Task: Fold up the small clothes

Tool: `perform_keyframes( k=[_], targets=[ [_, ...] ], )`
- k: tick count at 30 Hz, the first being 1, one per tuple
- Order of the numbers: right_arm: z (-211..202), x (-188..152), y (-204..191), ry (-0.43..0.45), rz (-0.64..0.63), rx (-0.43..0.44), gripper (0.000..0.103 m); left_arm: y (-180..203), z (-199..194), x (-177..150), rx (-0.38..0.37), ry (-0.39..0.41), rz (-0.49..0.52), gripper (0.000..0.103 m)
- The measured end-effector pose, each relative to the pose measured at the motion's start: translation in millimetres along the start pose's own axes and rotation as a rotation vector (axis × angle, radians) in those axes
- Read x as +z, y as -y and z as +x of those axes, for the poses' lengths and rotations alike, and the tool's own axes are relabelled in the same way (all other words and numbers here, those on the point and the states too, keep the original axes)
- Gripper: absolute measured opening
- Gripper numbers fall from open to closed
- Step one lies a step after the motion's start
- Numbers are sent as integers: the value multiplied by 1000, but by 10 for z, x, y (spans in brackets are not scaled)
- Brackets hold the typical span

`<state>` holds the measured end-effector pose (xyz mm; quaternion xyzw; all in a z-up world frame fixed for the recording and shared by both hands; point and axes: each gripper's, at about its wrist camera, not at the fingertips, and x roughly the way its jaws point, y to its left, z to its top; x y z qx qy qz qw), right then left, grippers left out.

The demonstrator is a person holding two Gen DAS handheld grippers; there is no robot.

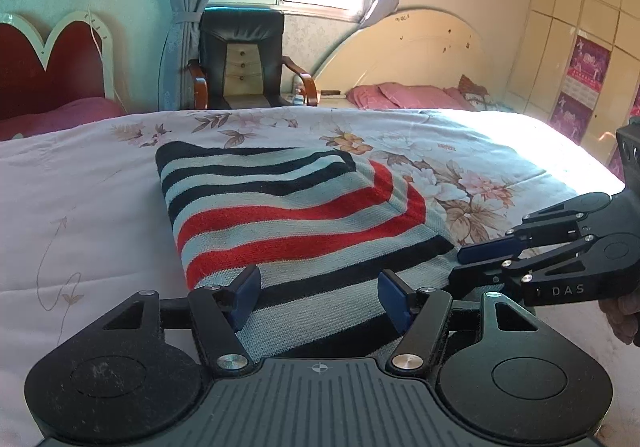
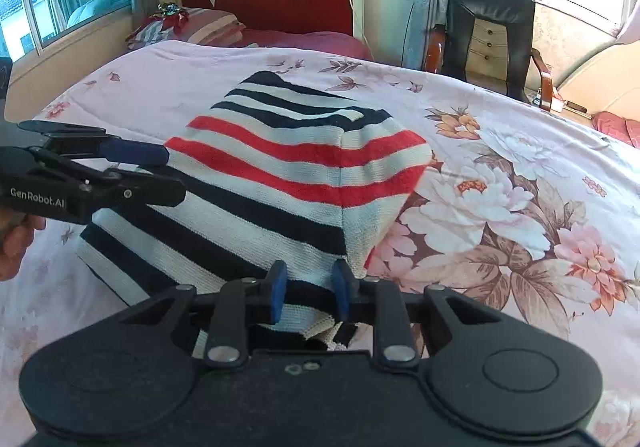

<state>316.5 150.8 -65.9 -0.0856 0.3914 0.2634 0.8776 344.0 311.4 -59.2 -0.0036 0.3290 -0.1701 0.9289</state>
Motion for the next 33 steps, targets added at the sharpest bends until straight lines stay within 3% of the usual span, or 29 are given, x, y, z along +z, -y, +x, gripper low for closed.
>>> perform_keyframes(
  k=[4,8,12,14,15,17,18,21,26,27,28,29,30,33],
  targets=[
    [55,-47,97,18,70,4,21,45,-4,-7,25,-1,0,65],
    [-86,-31,170,27,179,8,18,117,-301,-37,30,26,-32,64],
    [-369,-77,119,75,157,29,21,94,-476,-275,112,31,-54,64],
    [-386,-110,69,68,121,45,20,47,-378,-388,134,-33,-79,64],
    [-341,-136,45,49,97,34,17,37,-327,-436,143,-54,-86,64],
    [-179,-197,46,-11,67,-51,22,4,-248,-511,139,-73,-120,65],
    [-113,-230,94,-28,86,-51,23,-11,-237,-535,140,-72,-146,65],
    [-124,-279,194,-12,166,-27,25,50,-322,-543,170,-51,-156,65],
    [-561,-419,190,50,203,-84,30,288,-613,-575,203,-34,-136,65],
    [-666,-465,198,63,210,-93,40,344,-684,-578,209,-27,-138,68],
    [-789,-514,201,76,222,-102,62,413,-796,-583,219,-13,-147,90],
    [-910,-559,192,92,236,-108,74,483,-889,-591,237,6,-153,102],
    [-1053,-606,173,117,245,-109,90,578,-1022,-595,251,42,-153,103],
    [-1490,-755,52,179,246,-95,102,850,-1346,-612,247,78,-150,103]
  ],
)
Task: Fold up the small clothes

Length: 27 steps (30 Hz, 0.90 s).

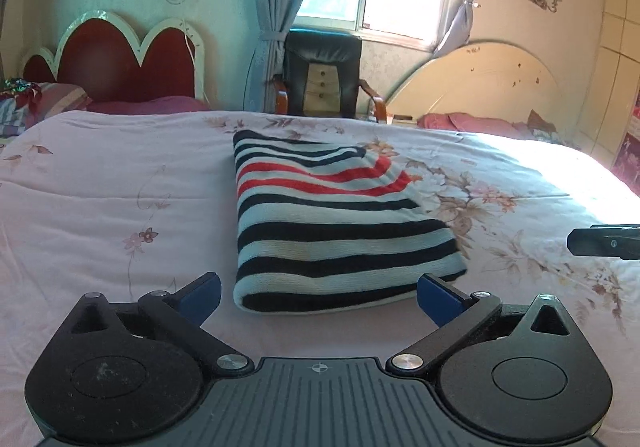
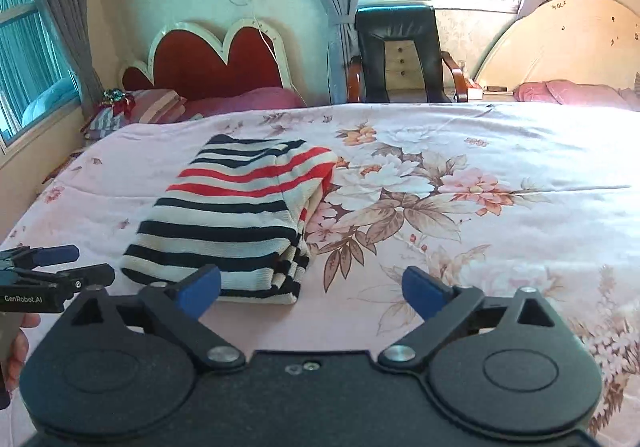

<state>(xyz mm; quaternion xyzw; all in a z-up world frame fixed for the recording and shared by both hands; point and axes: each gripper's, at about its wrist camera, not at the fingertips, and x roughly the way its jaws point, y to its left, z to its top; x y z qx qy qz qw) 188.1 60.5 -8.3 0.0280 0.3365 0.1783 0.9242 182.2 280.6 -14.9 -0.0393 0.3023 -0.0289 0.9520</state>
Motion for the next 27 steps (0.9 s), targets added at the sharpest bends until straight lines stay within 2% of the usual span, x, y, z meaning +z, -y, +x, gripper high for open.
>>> perform_keyframes(
  k=[7,14,20,27],
  targets=[
    [-878,-252,-284,28,-38,-42,102,404,-1042,-138,8,86,31,103],
    [-1640,-571,-708,92,-61,-86,102,513,-2003,-400,6,142,22,103],
    [-2041,-754,-1010,124,-132,-154,102,553,-2470,-566,27,166,6,103],
    [-2295,-809,-1095,161,-113,-143,102,649,-2718,-621,19,193,25,103]
  ],
)
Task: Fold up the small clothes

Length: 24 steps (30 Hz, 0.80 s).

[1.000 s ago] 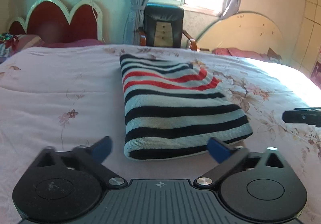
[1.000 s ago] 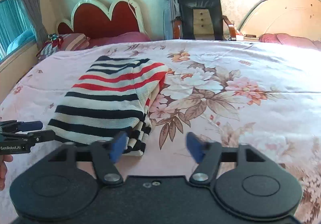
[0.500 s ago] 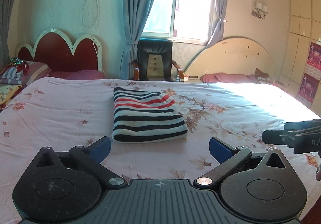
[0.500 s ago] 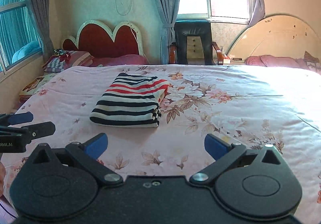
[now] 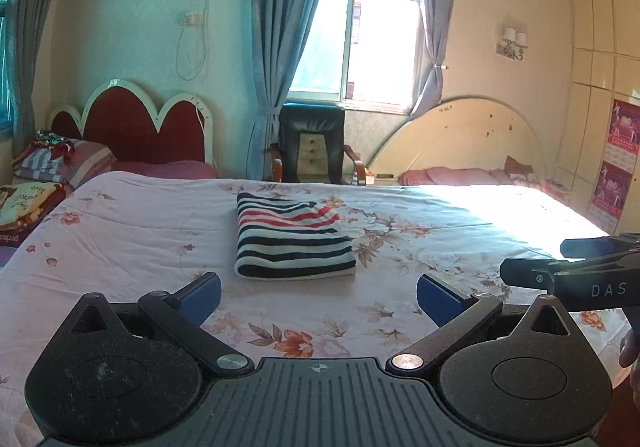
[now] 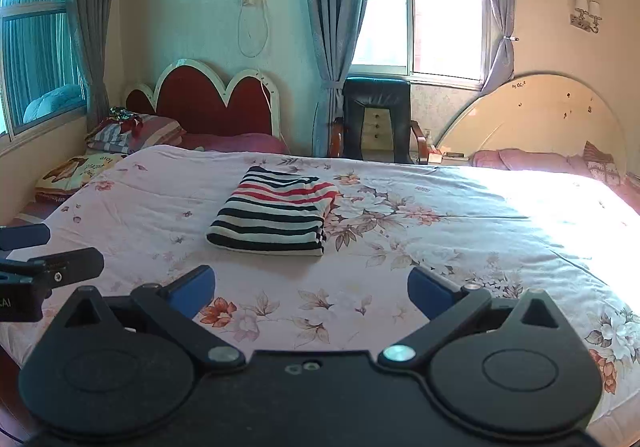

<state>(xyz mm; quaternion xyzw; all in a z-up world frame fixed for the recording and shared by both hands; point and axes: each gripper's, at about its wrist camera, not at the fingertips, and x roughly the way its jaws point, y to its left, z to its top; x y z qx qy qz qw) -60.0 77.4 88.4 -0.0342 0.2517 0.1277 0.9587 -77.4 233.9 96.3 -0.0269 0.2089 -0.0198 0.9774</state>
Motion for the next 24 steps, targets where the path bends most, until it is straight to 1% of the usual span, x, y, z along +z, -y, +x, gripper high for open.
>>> perform_keyframes(
  k=[13,24],
  targets=[
    [-224,-3,-31,30,15,-11,102,136,-156,15,-20,27,17,103],
    [-257,-8,-48,39,16,-14,102,136,-180,32,-16,40,21,103]
  ],
)
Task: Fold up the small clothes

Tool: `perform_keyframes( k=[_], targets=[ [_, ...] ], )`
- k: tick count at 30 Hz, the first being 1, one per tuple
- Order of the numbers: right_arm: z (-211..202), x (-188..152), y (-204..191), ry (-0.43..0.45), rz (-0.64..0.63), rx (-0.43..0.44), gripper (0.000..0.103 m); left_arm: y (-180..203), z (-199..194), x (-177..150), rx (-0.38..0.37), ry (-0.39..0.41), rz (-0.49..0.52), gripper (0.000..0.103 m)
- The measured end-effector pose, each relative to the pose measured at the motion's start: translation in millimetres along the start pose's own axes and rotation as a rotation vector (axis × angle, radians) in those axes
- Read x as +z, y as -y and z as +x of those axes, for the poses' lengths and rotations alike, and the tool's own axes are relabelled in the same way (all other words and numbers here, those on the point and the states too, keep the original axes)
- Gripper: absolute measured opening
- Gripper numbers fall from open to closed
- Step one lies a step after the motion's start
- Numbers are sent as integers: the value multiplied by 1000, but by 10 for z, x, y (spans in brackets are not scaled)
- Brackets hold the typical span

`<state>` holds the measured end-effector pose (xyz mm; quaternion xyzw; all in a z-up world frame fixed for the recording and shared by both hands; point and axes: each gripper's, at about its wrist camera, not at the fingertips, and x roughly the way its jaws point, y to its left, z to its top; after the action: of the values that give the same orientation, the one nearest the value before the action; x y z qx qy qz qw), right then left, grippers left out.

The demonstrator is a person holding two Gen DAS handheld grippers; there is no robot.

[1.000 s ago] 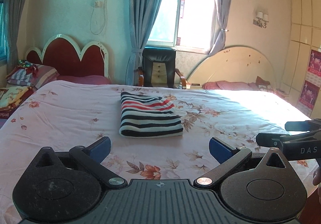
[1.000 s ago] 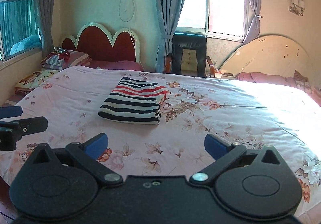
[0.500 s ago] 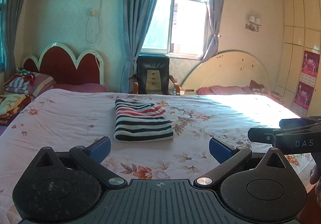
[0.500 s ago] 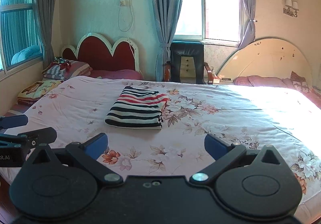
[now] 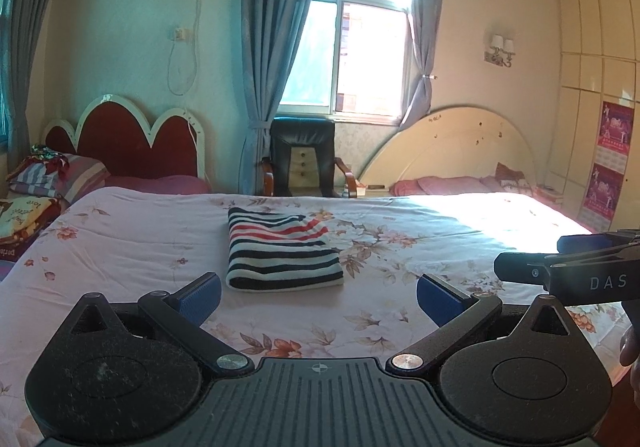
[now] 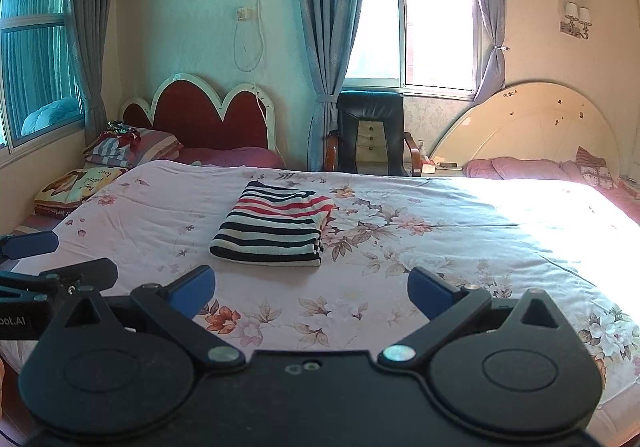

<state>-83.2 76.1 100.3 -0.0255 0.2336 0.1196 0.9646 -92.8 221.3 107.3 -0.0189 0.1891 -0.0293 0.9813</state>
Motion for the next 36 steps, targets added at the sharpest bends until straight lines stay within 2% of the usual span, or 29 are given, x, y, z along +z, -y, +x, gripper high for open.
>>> perform_keyframes(
  k=[36],
  targets=[
    [-42,28,-2,-1,-3,10,102,53,-47,37,-15,10,30,103]
  ],
)
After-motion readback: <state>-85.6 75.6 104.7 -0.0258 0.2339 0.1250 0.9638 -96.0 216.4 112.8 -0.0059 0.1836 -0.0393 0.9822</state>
